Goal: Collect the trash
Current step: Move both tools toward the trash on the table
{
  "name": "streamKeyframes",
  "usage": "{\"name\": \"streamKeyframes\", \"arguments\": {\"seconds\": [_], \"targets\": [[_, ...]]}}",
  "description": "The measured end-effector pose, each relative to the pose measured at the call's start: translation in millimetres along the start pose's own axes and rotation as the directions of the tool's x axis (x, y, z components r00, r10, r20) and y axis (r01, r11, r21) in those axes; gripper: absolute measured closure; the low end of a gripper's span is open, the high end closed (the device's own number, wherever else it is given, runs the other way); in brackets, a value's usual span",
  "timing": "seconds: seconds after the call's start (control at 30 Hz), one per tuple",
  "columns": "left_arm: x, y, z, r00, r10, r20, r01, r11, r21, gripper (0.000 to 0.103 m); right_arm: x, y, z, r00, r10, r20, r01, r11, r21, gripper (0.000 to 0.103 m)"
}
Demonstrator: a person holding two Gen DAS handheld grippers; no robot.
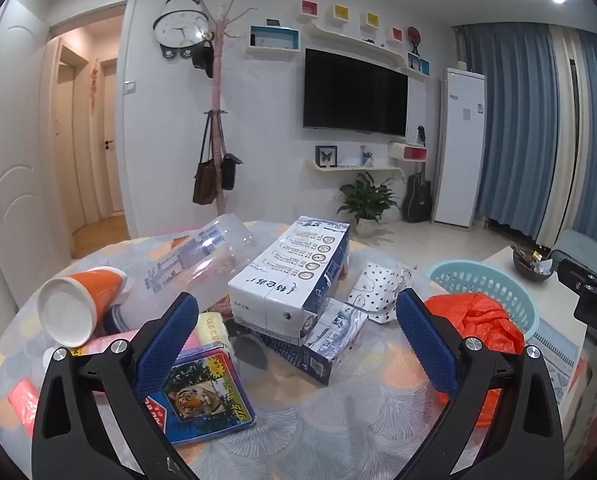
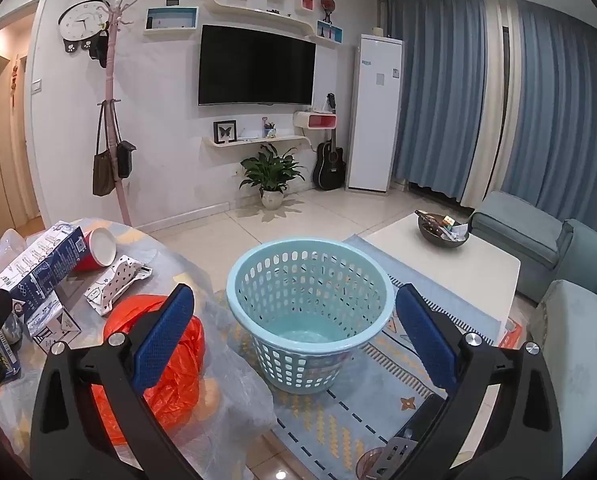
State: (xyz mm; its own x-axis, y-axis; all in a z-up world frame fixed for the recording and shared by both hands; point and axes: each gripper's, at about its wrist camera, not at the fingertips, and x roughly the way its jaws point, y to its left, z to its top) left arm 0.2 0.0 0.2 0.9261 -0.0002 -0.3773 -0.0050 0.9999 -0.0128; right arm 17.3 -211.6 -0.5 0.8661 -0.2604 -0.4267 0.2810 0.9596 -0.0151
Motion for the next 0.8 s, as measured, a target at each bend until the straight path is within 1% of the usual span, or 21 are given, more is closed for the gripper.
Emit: {"name": "streamKeyframes", "arguments": {"seconds": [0.67, 0.77, 0.8], "targets": [[3, -1, -1, 1.000, -0.002, 0.003, 0.002, 1.000, 0.003, 0.007, 3, -2, -3, 1.000, 0.012, -0.013, -0.012, 1.000, 0.011, 0.007], [-10, 1, 12, 1.000, -0.004, -0.001, 0.004, 1.000, 0.001, 0.007, 3, 1, -2, 0.999, 0.026, -0.022, -0.026, 1.000, 0.008, 0.007], [-13, -5, 12, 1.000, -0.010, -0.004, 0.010, 1.000, -0.002, 0.007, 3, 2, -2, 0.999, 0.030, -0.024, -0.030, 1.000, 0.004, 0.008]]}}
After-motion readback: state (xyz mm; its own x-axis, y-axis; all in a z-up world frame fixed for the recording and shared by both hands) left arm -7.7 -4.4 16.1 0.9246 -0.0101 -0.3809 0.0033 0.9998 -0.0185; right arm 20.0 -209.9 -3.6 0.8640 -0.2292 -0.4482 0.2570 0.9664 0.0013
